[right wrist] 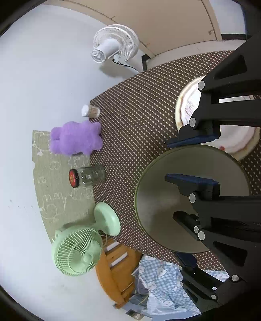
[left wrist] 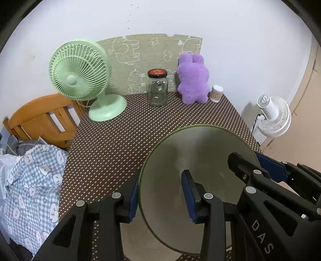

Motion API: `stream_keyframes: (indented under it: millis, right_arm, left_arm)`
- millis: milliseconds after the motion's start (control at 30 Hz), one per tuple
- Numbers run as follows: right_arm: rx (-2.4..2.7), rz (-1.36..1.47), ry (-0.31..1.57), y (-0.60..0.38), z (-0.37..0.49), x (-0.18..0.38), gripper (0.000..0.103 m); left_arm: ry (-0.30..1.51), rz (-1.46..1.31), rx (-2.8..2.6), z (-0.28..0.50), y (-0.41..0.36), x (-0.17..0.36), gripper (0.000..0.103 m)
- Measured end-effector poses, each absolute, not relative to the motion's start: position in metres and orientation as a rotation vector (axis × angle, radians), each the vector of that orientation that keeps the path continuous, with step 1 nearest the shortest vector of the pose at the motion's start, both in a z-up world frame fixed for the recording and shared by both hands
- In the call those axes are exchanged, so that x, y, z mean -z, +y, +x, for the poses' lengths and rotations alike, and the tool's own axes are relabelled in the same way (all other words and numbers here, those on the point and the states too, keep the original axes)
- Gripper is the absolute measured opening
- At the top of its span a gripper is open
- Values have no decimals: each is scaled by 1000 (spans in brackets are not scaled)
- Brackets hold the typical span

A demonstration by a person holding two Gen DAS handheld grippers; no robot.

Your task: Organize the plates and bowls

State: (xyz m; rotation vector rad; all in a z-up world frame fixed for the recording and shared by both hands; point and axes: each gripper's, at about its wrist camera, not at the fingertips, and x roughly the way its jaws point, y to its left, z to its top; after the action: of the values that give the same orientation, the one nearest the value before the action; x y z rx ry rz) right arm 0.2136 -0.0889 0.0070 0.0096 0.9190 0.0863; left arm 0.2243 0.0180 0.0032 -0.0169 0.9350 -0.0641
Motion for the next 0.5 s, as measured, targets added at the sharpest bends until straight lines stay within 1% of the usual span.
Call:
stream_keyframes:
  millis: [500]
  right_arm:
    - [-83,16,980,-44,186,26,31]
  left_arm:
    - [995,-36,60,198,60,26,39]
